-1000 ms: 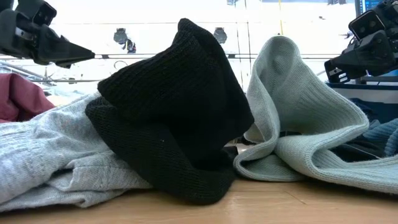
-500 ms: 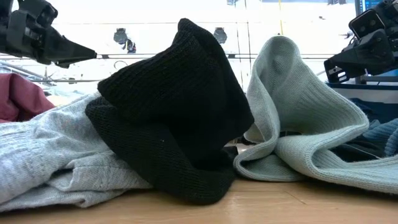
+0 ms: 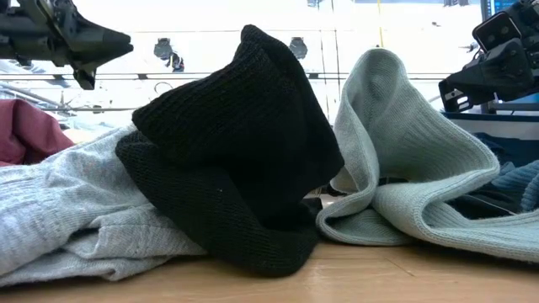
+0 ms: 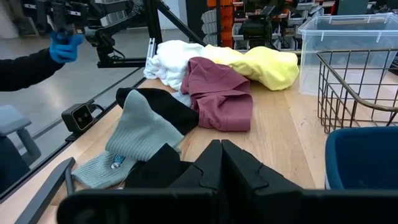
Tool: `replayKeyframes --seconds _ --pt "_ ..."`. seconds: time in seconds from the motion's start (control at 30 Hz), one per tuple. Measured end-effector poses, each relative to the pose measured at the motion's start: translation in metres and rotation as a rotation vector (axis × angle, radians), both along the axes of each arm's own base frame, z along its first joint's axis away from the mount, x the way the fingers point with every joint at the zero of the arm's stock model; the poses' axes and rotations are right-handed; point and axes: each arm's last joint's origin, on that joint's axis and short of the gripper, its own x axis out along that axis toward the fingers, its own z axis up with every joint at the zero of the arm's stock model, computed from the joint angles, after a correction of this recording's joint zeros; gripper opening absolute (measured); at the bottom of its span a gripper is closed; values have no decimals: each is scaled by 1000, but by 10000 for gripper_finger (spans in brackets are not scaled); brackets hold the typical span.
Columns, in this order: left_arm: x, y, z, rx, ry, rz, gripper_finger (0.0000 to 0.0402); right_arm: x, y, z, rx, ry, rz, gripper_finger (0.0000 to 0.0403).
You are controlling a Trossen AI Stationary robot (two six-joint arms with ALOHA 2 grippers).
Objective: Pick & Place Cloths
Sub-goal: Put the blue sock into the transparent bin
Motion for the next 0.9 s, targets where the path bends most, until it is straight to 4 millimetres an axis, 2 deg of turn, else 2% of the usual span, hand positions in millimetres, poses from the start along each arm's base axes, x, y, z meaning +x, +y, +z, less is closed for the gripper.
replayKeyframes --seconds 0.27,0.53,0.9 --pt "0 0 1 -81 -24 -19 81 0 0 0 0 4 0 4" --pt "1 -4 0 -62 -19 -134 81 0 0 1 7 -6 -2 4" --pt "1 -4 -6 -52 41 -140 81 1 0 11 16 -107 4 4"
